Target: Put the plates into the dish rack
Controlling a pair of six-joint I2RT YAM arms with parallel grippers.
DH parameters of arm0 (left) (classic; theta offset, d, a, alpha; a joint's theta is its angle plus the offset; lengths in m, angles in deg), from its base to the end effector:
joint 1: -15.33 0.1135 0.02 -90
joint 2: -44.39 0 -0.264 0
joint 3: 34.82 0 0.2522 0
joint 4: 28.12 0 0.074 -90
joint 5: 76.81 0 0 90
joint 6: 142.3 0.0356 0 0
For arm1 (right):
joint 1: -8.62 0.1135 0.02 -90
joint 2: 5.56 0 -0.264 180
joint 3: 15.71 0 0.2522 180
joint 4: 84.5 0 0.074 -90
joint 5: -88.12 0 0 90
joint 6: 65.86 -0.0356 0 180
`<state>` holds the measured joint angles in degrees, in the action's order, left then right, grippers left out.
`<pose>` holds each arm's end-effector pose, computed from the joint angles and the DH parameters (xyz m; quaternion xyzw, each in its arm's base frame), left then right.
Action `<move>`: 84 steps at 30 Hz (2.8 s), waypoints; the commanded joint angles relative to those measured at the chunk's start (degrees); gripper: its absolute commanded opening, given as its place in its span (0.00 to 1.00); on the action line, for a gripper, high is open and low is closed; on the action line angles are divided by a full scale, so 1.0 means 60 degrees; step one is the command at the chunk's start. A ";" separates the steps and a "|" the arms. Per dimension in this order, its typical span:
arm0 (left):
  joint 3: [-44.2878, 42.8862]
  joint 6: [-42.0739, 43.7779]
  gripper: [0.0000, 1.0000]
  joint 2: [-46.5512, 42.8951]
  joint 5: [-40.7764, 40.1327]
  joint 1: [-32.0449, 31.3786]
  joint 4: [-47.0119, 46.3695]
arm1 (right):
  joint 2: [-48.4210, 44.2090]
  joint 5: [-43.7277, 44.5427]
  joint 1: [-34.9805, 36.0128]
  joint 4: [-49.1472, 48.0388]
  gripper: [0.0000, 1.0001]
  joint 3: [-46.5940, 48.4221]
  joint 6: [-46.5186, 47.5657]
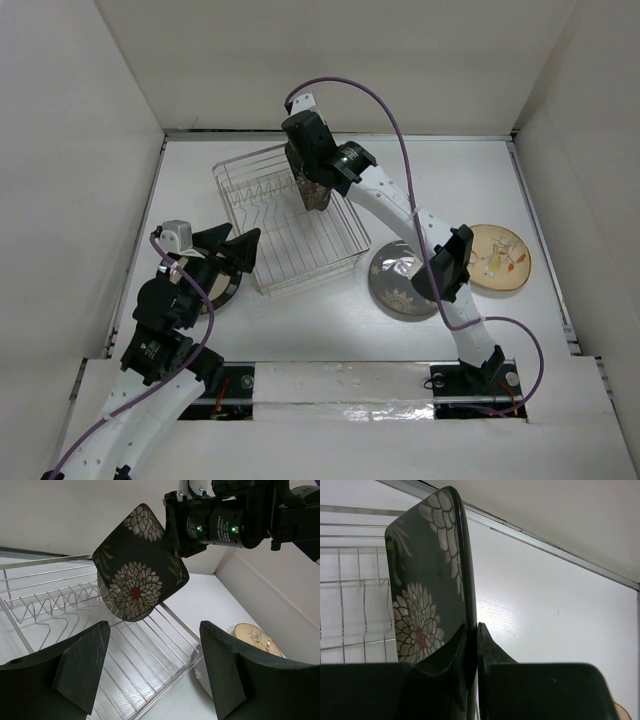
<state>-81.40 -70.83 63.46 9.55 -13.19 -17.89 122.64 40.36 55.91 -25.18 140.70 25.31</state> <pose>0.0879 -0.0452 0.3488 0.0261 0.5925 -0.3040 0.7455 0.3509 0.3449 0.3883 -0.1719 0.8135 -0.1091 0.5448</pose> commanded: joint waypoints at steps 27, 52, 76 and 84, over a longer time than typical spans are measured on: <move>-0.0097 -0.0004 0.71 0.0029 0.0123 -0.0053 -0.0364 | 0.1045 0.1119 0.0410 -0.1497 0.00 0.0308 0.0976; -0.0082 0.0040 0.71 0.0074 0.0123 -0.0053 -0.0378 | 0.0110 0.1178 0.0966 -0.3857 0.55 -0.1229 0.1358; -0.0082 0.0128 0.03 -0.0190 0.0548 -0.0053 -0.0452 | -1.4404 -0.1059 -0.2397 -0.4594 0.05 -1.8234 -0.8013; -0.0082 0.0158 0.00 -0.0366 0.0446 -0.0053 -0.0408 | -1.6475 -0.3931 -0.4993 -0.3739 0.68 -2.0770 -0.9936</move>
<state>-81.38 -70.37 62.23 11.72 -13.19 -17.93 23.63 25.74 29.59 -47.91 18.21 -27.23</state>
